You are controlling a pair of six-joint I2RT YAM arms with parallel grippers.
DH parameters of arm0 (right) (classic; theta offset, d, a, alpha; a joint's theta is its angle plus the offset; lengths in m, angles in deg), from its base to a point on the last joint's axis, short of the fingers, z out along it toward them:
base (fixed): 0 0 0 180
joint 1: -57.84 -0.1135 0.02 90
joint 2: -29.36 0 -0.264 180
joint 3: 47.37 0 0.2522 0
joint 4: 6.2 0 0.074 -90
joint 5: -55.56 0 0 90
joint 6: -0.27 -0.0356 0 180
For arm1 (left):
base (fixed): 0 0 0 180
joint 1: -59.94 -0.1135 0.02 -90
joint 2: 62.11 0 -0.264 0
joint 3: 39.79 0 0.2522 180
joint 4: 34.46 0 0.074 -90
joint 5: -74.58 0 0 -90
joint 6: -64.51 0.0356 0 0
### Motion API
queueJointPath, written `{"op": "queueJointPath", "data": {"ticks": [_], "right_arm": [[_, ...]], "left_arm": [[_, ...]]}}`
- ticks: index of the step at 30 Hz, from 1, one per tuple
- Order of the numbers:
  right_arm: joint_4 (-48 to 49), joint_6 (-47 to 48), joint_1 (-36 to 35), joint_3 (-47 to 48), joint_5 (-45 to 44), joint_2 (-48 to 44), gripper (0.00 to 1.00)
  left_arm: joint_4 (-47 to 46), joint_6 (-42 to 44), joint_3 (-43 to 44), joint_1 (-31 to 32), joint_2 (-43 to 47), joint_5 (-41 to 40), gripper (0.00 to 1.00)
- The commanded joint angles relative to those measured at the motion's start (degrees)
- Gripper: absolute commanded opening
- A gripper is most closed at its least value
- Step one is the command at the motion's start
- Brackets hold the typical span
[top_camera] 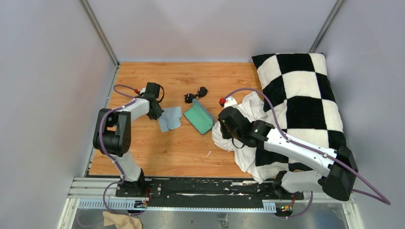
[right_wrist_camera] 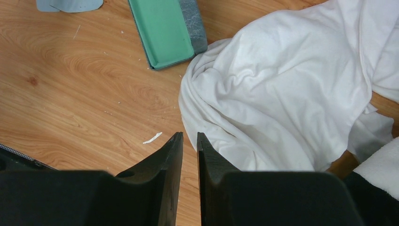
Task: Organize the sunglasses
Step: Adjust the glasses cleaning cloth at the center of the board.
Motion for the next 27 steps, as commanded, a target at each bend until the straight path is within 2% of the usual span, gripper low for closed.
{"op": "queueJointPath", "data": {"ticks": [1,6,8,13,14,17,19,22,25,27], "right_arm": [[-1.7,0.6,0.0,0.3,-2.1,0.0,0.22],[-1.5,1.2,0.1,0.2,-1.4,0.2,0.22],[-1.3,1.4,0.1,-0.1,-1.1,0.3,0.22],[-0.2,1.8,0.2,0.0,0.7,1.3,0.22],[-0.1,1.8,0.1,0.0,1.1,1.5,0.22],[0.7,1.6,0.1,-0.2,2.5,2.4,0.23],[1.4,1.5,0.0,-0.2,3.8,3.6,0.21],[2.8,1.6,-0.2,0.5,6.3,6.0,0.21],[3.8,1.3,-1.3,2.6,7.4,9.5,0.22],[4.4,1.1,-2.0,4.7,8.2,12.1,0.23]], "left_arm": [[1.2,-1.2,-3.7,-0.9,1.4,-3.9,0.00],[4.3,-3.3,-10.3,-1.5,9.0,-8.0,0.00],[6.5,-6.9,-14.3,-1.5,13.4,-8.4,0.00],[10.8,-19.1,-27.2,1.6,27.6,-1.6,0.00],[11.7,-21.1,-29.5,2.8,31.1,0.3,0.03],[14.1,-24.4,-34.1,5.9,43.0,4.2,0.25],[14.7,-23.6,-35.7,6.4,50.5,6.1,0.37],[18.1,-18.4,-33.0,6.4,58.8,3.1,0.54],[19.3,-11.4,-27.5,6.3,58.3,-3.6,0.60],[16.9,-6.4,-24.3,6.3,53.9,-4.8,0.58]]}}
